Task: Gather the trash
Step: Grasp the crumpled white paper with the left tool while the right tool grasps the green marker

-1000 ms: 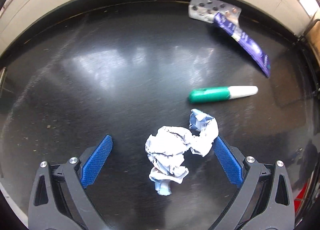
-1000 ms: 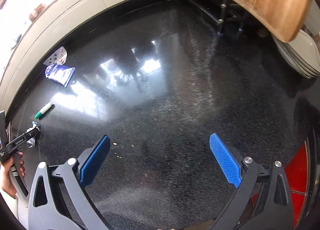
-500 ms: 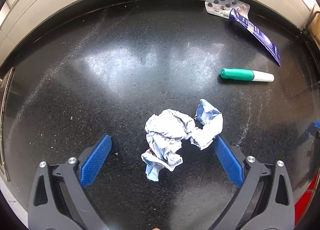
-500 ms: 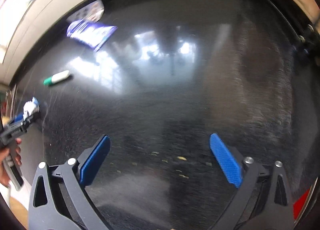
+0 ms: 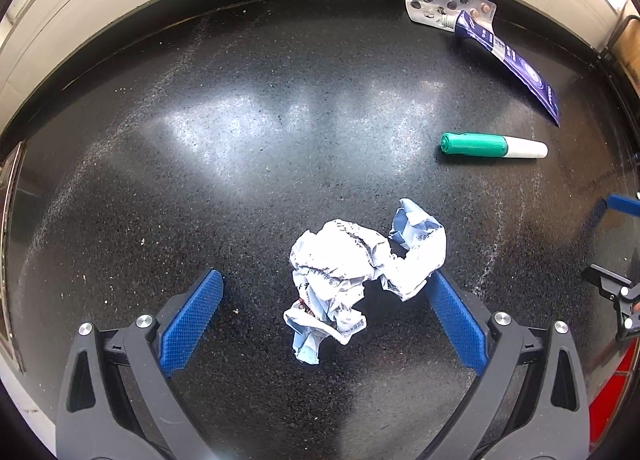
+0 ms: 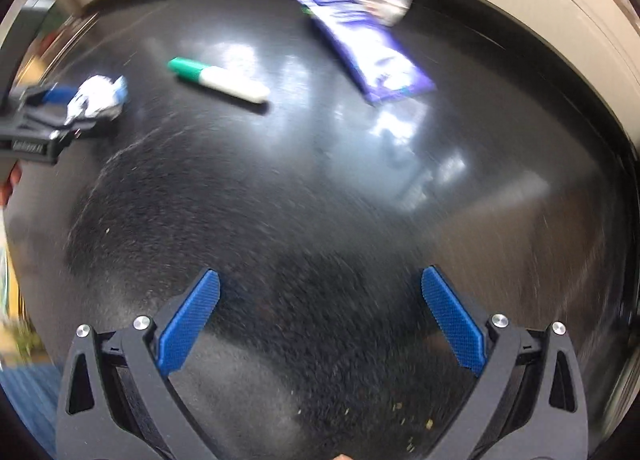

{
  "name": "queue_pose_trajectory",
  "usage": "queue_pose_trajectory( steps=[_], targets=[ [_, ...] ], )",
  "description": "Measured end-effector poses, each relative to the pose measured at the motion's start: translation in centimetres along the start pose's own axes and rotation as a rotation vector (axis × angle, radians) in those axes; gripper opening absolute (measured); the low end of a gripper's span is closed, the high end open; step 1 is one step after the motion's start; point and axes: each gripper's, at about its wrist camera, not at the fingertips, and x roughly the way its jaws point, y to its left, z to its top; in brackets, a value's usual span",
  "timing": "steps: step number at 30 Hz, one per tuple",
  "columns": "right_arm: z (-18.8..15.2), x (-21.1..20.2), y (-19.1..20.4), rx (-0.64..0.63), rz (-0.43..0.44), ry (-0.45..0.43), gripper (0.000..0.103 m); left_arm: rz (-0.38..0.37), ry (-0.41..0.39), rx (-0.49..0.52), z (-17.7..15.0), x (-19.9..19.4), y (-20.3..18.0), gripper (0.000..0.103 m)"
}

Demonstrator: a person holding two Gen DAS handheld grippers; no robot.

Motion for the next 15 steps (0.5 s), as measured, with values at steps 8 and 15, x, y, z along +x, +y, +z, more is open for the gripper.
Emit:
queue_pose_trajectory(
  steps=[8, 15],
  targets=[
    [4.2, 1.2, 1.8, -0.255, 0.074, 0.016, 0.098, -0.043, 0.02, 0.143, 0.3, 0.4, -0.3, 0.098],
    [9.9, 2.9, 5.2, -0.395, 0.112, 0.017, 0.098, -0.068, 0.055, 0.228, 1.3, 0.8, -0.3, 0.097]
  ],
)
